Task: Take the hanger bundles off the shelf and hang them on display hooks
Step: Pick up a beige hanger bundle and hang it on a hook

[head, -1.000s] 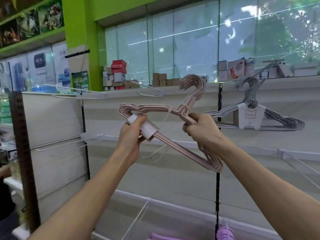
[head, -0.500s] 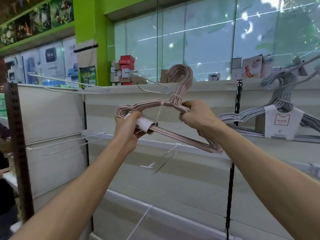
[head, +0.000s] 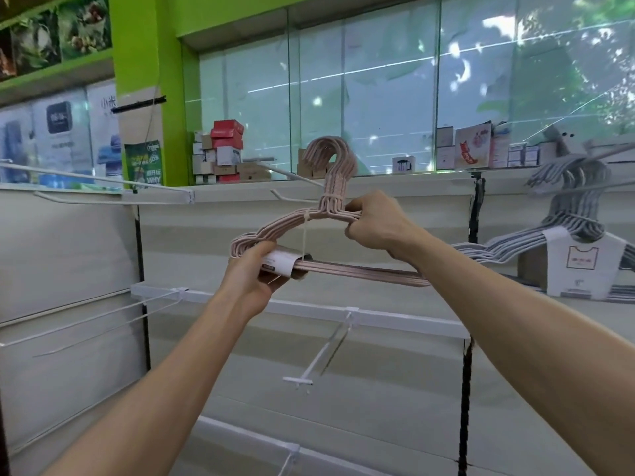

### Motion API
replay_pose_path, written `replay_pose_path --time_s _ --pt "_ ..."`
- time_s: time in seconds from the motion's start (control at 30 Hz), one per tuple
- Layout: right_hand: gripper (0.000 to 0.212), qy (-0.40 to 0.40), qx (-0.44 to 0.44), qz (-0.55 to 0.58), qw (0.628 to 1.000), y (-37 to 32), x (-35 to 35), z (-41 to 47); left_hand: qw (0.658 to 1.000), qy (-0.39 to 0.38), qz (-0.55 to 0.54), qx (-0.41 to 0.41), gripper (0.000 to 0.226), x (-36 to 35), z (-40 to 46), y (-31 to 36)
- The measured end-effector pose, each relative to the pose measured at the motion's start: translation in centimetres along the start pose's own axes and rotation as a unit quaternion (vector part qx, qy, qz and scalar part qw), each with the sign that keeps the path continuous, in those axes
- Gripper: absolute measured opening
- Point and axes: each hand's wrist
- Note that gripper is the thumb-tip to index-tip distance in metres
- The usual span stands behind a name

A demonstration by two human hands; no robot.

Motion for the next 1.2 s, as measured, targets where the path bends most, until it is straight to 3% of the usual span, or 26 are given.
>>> replay_pose_path --time_s 0.23,0.7,0.87,0.93,1.03,1.2 --pt "0.024 -0.002 -0.001 -0.033 0.999 -1.0 -1.9 1.3 0.999 0.004 -0.028 0.034 0.003 1.5 2.1 -0.9" --pt "0.026 -0.024 0.018 -0.079 0.996 1.0 -5.7 3.0 0.997 0.010 -0.029 0.067 0.007 3.8 3.6 -3.8" --pt "0.027 -0.014 0.029 -0.090 0.995 1.4 -5.8 3.2 0.994 0.035 0.104 0.004 0.011 4.9 4.4 -4.2" --pt "0.025 -0.017 0.030 -0.091 0.995 1.4 -5.8 2.9 0.974 0.022 0.218 -0.059 0.033 5.4 4.7 -3.9" --pt "0.024 -0.021 0.038 -0.100 0.994 1.1 -5.8 2.6 0.910 -0.012 0.382 -0.160 0.069 6.0 4.5 -2.7" --pt "0.030 -0.010 0.054 -0.134 0.989 1.4 -5.8 1.9 0.801 -0.085 0.521 -0.282 0.059 6.2 3.6 -0.7"
Point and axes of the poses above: each hand's wrist, its own z-axis towards the middle knuckle, its own x-axis out of the back of the hand, y = z × x, and after that the axes turned 13 degrees about -x, right-handed
